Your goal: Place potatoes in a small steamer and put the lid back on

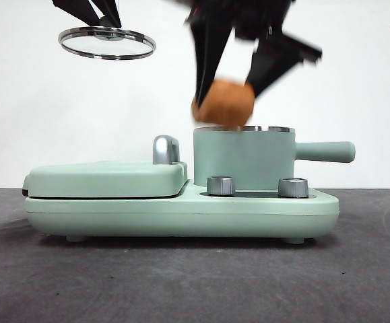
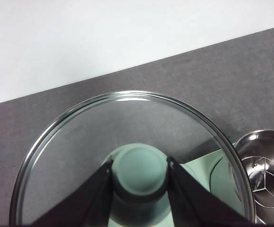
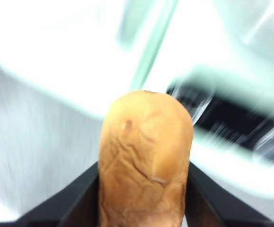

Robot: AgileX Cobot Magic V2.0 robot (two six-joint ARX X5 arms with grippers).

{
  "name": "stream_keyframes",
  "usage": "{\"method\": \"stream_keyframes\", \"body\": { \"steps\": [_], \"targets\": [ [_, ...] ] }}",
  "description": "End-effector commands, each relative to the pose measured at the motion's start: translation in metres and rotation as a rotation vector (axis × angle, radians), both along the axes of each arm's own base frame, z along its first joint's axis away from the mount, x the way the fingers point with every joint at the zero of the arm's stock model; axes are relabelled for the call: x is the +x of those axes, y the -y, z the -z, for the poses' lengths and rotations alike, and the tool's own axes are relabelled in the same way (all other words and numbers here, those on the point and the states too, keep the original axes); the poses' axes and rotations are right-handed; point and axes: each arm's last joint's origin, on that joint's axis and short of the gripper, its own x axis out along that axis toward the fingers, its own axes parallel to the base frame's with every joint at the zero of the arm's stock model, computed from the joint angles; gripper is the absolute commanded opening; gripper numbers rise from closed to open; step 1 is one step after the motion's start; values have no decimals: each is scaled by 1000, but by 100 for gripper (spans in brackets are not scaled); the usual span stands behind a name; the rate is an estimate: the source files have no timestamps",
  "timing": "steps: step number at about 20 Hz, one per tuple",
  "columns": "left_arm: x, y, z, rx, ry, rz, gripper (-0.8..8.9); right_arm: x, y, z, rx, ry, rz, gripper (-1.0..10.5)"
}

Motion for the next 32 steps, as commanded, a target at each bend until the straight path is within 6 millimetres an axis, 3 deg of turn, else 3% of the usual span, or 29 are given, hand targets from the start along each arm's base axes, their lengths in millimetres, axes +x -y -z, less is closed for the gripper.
{"method": "stream_keyframes", "body": {
  "steps": [1, 5, 9, 19, 23, 25, 27, 32],
  "targets": [
    [-4, -1, -16, -30, 68, -2, 85, 36, 7, -23, -37, 61, -25, 151],
    [-4, -1, -16, -29, 67, -3, 85, 96, 22, -33, -66, 85, 28, 151],
    [-4, -1, -16, -30, 67, -3, 85, 127, 25, -23, -88, 66, 45, 151],
    [-3, 0, -15, -31, 63, -4, 85, 162, 14, 33, -160, -29, 14, 156],
    [-3, 0, -15, -32, 63, -5, 85, 164, 15, 41, -180, -60, 4, 344],
    [-3, 0, -15, -35, 62, -6, 85, 164, 15, 41, -179, -52, -3, 349],
    [-3, 0, -15, -38, 60, -7, 86, 163, 16, 28, -176, -33, -12, 349],
    [-3, 0, -15, -53, 52, -16, 86, 132, 28, -51, -142, 59, -27, 349]
  ]
}}
